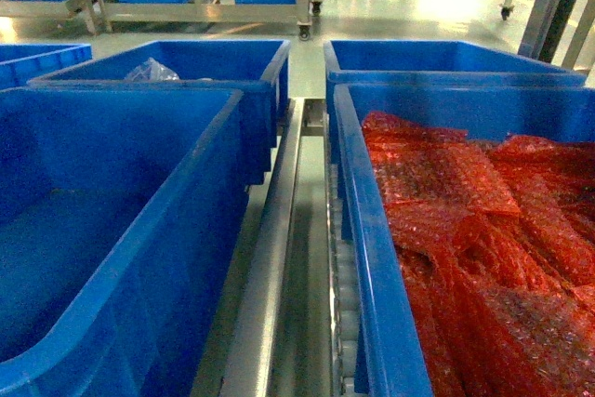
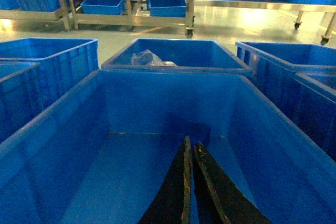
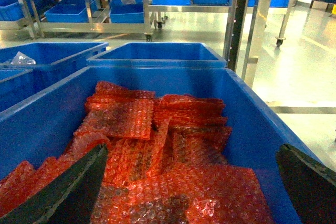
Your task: Pick blue part to blue bin on bottom shelf
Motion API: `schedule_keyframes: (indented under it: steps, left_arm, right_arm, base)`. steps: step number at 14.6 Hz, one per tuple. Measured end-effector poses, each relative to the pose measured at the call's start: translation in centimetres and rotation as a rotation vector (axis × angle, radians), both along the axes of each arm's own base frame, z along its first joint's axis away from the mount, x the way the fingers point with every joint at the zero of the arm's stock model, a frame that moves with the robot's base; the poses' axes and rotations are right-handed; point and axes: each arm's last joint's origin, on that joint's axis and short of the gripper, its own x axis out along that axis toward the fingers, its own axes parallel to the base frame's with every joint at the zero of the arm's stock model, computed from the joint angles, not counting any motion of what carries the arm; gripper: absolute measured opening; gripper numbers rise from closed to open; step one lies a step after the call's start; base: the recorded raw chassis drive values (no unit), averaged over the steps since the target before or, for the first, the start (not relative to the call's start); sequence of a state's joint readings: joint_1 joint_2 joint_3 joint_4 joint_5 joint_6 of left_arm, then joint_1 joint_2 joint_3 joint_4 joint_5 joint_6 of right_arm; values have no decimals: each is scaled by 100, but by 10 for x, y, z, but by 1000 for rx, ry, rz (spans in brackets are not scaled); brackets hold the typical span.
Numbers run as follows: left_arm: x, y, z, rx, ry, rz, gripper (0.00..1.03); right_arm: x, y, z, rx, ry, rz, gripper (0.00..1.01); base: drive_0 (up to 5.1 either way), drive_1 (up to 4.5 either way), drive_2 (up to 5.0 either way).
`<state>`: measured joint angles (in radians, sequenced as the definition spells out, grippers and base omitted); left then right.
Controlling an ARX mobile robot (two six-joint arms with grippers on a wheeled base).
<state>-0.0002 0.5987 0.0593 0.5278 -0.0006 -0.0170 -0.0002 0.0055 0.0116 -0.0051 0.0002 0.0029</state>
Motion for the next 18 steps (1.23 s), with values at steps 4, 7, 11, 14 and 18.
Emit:
schedule_keyframes:
  steps: [4, 7, 11, 14, 18]
  left_arm:
    - [-11, 0, -9, 0, -10, 0, 2]
    - [-17, 0, -7, 0, -25, 0, 2]
    - [-24, 0, -6, 0, -27, 0, 2]
    - [-27, 0, -7, 0, -20, 0, 2]
    - [-31, 0, -7, 0, -21, 0, 2]
  right_arm:
    - [0, 0, 0, 0, 0, 0, 98]
    - [0, 0, 0, 0, 0, 0, 98]
    - [0, 0, 0, 0, 0, 0, 98]
    - [0, 0, 0, 0, 0, 0, 98]
    - [0, 0, 0, 0, 0, 0, 98]
  base:
    - [0, 0, 0]
    - [0, 0, 0]
    - [0, 0, 0]
    - [0, 0, 0]
    - [0, 0, 0]
